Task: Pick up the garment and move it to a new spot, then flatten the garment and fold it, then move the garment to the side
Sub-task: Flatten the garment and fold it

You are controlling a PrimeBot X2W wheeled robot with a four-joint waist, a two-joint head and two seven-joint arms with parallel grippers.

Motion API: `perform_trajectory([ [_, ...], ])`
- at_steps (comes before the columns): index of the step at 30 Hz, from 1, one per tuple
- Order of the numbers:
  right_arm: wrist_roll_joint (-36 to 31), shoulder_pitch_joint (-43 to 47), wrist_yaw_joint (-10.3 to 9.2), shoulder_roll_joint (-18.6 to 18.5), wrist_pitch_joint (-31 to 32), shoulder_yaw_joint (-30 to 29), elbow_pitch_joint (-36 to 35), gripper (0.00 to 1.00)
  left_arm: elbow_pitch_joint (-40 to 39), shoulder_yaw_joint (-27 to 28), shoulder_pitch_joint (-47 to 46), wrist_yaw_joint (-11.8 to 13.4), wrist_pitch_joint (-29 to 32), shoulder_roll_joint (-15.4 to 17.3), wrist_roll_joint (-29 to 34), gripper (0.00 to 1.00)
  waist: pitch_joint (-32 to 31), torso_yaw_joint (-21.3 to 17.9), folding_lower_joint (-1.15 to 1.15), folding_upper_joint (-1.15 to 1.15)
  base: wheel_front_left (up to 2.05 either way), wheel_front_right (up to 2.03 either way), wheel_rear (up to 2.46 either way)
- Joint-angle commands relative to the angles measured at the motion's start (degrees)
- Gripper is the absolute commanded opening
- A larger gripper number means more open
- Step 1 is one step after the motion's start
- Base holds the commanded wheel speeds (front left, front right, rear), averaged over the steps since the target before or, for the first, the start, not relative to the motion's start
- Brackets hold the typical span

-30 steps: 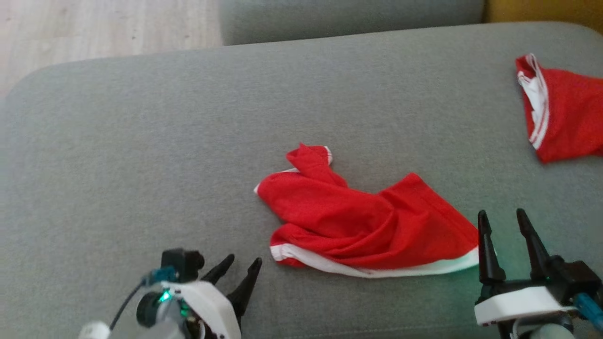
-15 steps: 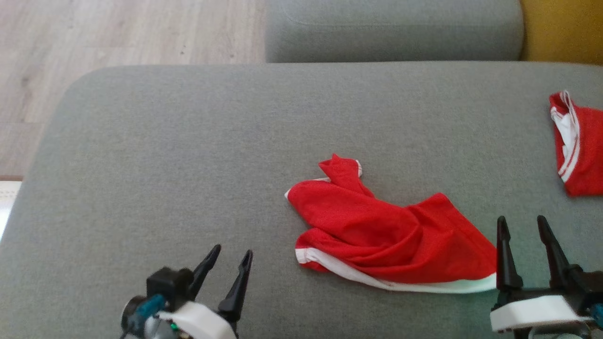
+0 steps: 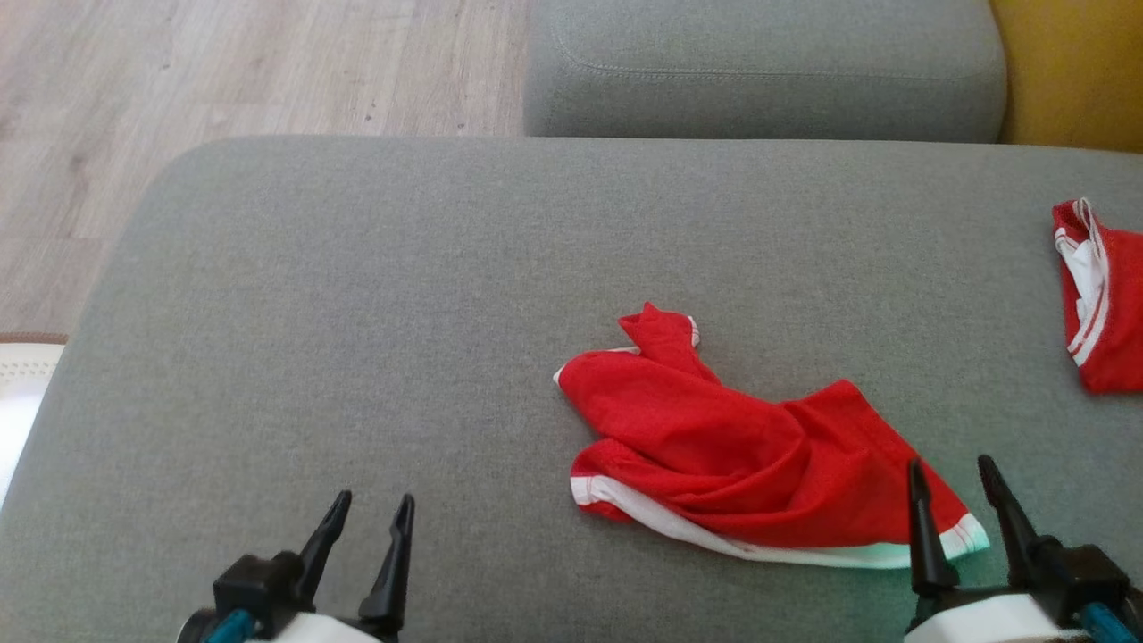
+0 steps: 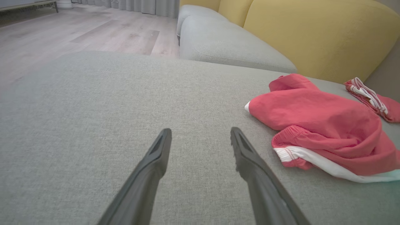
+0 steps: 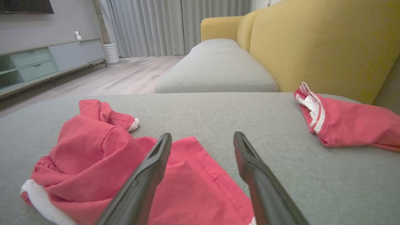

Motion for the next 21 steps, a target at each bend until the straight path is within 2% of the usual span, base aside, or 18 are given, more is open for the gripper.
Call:
perform_trajectory([
  [1, -0.2, -0.9, -0.04, -0.6, -0.6, 1.4, -1.6, 1.00, -1.3, 2.7, -1.7, -0.4, -0.7, -0.5, 0.7, 1.00, -0.1, 0.0, 0.00, 0.00, 0.00, 0.00, 0.00],
  [9, -0.3, -1.5, -0.04, -0.6, -0.6, 1.5, -1.1, 1.00, 0.4, 8.0, -0.7, -5.1, -0.7, -4.7, 5.3, 1.00, -0.5, -0.3, 0.00, 0.00, 0.00, 0.00, 0.00],
  [21, 0.1, -1.7, -0.04, -0.6, -0.6, 2.0, -1.3, 1.00, 0.2, 11.1, -0.6, -7.4, -0.7, -7.1, 8.4, 1.00, -0.7, -0.3, 0.00, 0.00, 0.00, 0.00, 0.00],
])
